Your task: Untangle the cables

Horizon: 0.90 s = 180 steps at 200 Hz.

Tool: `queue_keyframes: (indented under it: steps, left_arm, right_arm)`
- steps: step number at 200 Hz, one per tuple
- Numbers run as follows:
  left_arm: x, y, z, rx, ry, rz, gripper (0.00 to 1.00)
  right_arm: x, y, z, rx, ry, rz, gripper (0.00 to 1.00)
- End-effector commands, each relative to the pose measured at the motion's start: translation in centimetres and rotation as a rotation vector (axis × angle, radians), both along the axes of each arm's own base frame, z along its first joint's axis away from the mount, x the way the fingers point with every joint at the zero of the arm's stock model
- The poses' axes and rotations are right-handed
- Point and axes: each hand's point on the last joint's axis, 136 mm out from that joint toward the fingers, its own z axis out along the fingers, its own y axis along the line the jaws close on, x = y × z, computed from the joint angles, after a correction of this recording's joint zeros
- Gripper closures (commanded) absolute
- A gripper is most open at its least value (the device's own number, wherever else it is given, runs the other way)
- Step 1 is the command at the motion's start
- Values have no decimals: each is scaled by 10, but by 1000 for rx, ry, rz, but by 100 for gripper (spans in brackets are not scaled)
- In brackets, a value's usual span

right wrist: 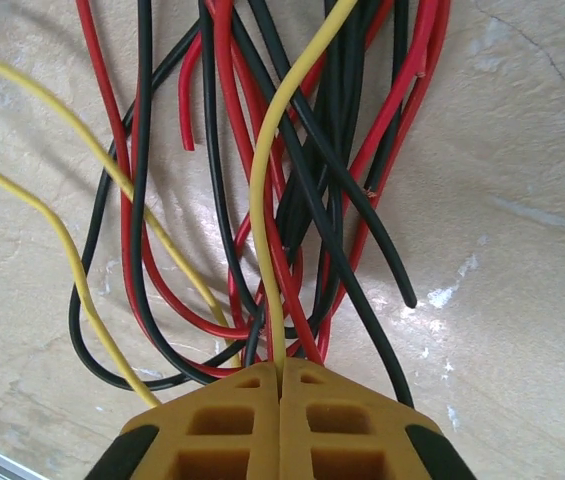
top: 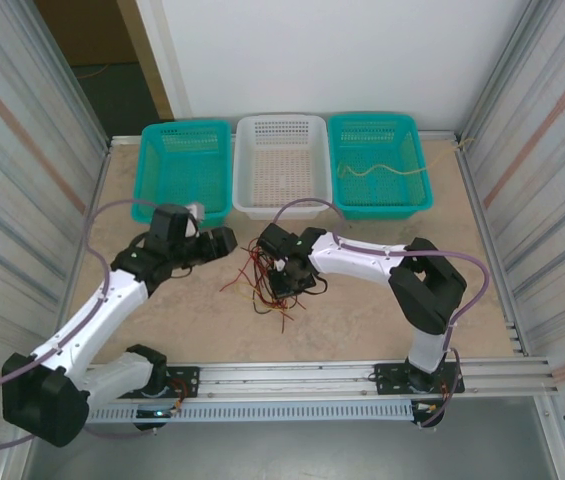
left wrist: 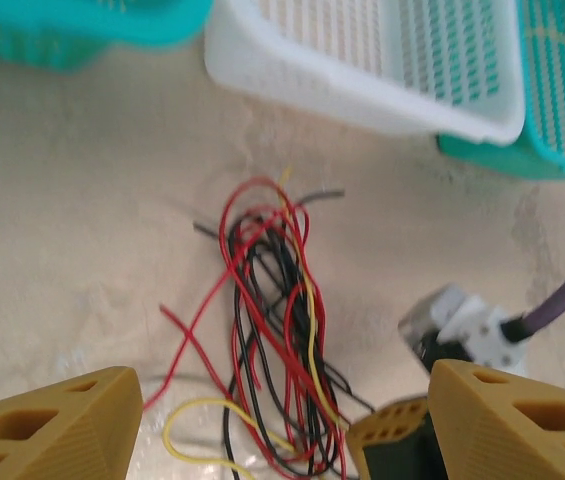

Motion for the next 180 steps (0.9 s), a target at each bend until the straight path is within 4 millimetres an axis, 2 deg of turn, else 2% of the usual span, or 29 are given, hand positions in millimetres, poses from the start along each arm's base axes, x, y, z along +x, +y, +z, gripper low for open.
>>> queue_keyframes:
  steps: [1, 15, 33, 44, 55, 70, 84, 96, 127, 150, 180]
  left_arm:
    - [4, -5, 7, -41, -26, 25, 25]
    - [5, -9, 10, -40, -35, 12, 25]
    - [6, -14, 12, -42, -45, -4, 25]
    - [6, -18, 10, -43, -43, -13, 26]
    - [4, -22, 6, -43, -33, -24, 27]
    - [2, -29, 5, -59, -36, -45, 28]
    - [-1, -39, 8, -82, -56, -78, 30]
    - [-2, -48, 14, -106, -83, -107, 36]
    - [-3, -65, 30, -168, -146, -169, 42]
    - [-10, -90, 52, -280, -209, -279, 43]
    - [-31, -120, 85, -381, -316, -445, 36]
  right_arm:
    - [-1, 0, 15, 9, 1, 2, 79]
    - [-4, 1, 12, 0, 15, 4, 78]
    - [-8, -2, 4, -22, 27, 4, 88]
    - [-8, -3, 3, -28, 26, 3, 99]
    - [-5, -4, 11, -22, 1, 2, 100]
    - [2, -1, 39, 36, -62, 2, 100]
    - [8, 2, 75, 119, -135, 17, 100]
    - [9, 4, 105, 199, -194, 46, 100]
    - [8, -6, 171, 390, -290, 75, 100]
    - [10, -15, 209, 485, -358, 67, 100]
    - [21, -32, 239, 557, -410, 13, 100]
